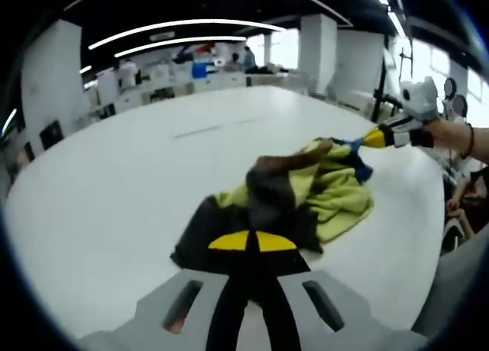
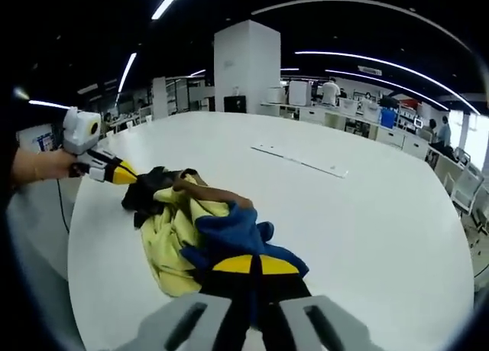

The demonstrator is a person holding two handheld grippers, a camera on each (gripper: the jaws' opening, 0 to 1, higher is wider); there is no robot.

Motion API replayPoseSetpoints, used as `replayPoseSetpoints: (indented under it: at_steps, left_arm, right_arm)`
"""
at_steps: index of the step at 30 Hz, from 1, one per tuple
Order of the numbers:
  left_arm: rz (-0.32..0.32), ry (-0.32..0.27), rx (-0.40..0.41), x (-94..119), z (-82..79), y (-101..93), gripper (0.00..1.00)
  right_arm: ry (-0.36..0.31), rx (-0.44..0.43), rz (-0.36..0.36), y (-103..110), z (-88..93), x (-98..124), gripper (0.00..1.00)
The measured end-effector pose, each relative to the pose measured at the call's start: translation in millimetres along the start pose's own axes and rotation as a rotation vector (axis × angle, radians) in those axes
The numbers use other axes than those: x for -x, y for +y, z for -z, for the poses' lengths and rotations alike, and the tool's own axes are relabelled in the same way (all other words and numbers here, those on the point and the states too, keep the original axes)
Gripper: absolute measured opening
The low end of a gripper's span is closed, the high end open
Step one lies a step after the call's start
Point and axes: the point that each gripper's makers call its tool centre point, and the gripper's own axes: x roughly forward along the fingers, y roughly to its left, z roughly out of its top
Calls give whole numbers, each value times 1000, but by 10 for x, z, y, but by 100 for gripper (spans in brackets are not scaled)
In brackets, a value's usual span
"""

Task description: Fold the garment on the visible template until the final outline fits inside the template.

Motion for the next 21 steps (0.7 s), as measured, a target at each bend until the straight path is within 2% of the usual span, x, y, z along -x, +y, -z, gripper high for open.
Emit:
replayPoseSetpoints:
  at_steps: [7,10,16,21]
  left_arm:
    - [-39,-64,30,151,-262,194,0]
    - [-36,-78,42,182,-350,221,0]
    - [-53,-106,18,185,-613,324,0]
    - [-90,-121,-7,147,-801,469,0]
  right_arm:
    - [-37,0,20,-102,-180,41,0]
    - [-51,1,22,-140,-267,39,0]
    - [-76,17,22,-202,-480,22,0]
    - [-111,14,47,-290,-660,10,0]
